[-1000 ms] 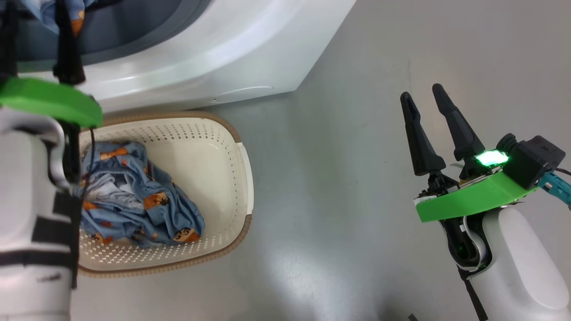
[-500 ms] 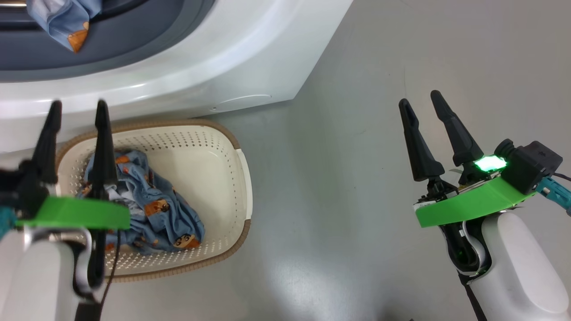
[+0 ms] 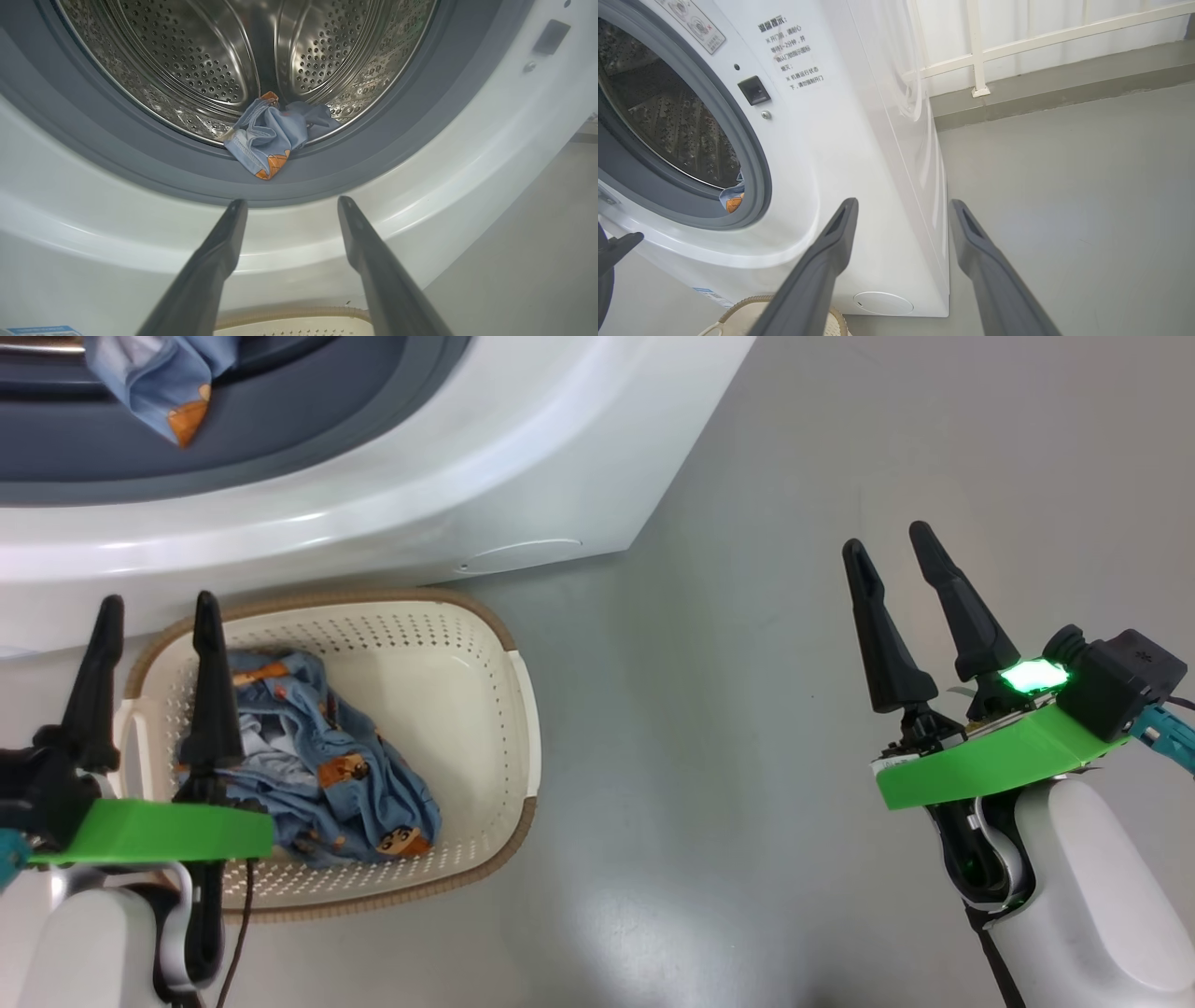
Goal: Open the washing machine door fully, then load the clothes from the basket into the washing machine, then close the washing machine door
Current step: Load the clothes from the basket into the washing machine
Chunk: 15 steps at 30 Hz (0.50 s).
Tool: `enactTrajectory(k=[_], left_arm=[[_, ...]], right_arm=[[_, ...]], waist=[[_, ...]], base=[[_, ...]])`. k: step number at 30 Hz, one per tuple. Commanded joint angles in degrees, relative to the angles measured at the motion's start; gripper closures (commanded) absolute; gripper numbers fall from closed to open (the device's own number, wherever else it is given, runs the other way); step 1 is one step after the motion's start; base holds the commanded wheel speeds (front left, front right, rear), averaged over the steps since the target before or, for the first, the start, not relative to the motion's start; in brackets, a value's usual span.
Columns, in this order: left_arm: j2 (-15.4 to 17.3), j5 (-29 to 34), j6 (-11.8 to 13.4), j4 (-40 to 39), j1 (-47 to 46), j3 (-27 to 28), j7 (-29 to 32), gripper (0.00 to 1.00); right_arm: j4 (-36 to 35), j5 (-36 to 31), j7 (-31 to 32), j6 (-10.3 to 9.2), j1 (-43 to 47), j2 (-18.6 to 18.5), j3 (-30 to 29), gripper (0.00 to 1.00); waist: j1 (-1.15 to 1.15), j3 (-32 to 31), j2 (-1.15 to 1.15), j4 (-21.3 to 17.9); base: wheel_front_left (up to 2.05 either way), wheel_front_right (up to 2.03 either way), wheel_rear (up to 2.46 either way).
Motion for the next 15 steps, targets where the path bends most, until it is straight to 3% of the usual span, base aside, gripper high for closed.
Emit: enactTrajectory(k=[1,10,15], left_arm=[[1.3,-0.3,-0.1,-0.8,-0.9,1.5,0.5,0.00],[3.0,-0.1,-0.6,2.9,-9.4,0.1,5.4,0.00],[3.9,-0.1,-0.9,10.1,-18.1,-1.1,10.3,0.00]], right_arm=[[-1.3,-0.5,-0.3,0.09,1.7,-0.3,1.0,0.00],[-1.2,-0.4,-0.3,0.09,1.4,-0.2,1.5,0.00],[-1.1,-0.2,-0.3,0.09,1.2,-0.2,1.7,0.00]], waist=[[0.00,-0.1,0.00,0.3],[0.00,0.1,0.00,0.6],[0.00,0.1,0.00,-0.1]], base=[[0.00,0.00,0.00],[0.00,0.00,0.00],[0.00,0.00,0.00]])
